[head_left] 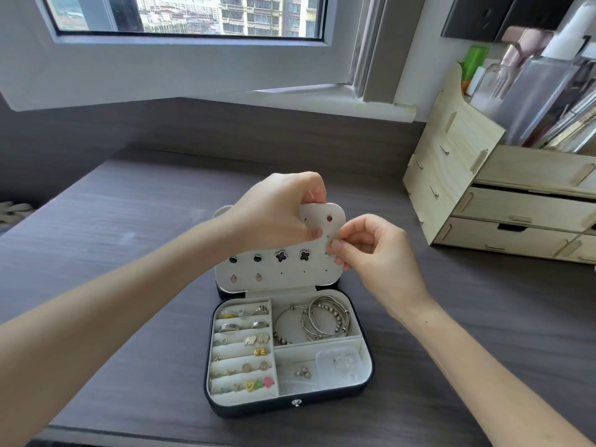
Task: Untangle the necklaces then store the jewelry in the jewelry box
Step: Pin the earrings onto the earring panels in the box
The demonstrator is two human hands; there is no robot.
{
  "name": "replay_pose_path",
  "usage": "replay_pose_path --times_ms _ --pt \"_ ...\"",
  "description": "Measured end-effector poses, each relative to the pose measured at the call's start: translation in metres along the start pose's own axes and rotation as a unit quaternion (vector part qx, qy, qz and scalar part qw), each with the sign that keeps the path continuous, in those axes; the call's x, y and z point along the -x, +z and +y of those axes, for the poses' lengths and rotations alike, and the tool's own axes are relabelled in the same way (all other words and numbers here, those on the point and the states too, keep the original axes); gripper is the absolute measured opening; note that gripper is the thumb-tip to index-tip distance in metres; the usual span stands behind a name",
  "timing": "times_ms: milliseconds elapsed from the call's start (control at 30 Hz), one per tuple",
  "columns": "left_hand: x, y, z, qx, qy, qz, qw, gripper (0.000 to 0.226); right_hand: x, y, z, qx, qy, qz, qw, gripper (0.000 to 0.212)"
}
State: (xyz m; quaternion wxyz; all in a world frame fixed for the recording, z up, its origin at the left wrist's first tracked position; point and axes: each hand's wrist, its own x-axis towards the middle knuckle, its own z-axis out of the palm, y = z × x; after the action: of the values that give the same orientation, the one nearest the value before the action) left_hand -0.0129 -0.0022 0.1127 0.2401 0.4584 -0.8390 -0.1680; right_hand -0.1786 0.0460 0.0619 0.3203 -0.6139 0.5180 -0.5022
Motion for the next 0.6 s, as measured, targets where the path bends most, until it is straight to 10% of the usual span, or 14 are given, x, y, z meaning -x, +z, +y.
replay_pose_path --times_ms 333,600 --pt "0.002 0.012 0.009 -0.141 0.021 0.02 0.99 0.051 -0.003 0.0 -0.007 0.234 -0.053 0.084 0.967 0.028" --pt "0.001 0.015 0.01 -0.114 0.009 0.041 0.993 0.052 -0.014 -0.015 -0.003 0.051 0.068 0.002 0.996 0.033"
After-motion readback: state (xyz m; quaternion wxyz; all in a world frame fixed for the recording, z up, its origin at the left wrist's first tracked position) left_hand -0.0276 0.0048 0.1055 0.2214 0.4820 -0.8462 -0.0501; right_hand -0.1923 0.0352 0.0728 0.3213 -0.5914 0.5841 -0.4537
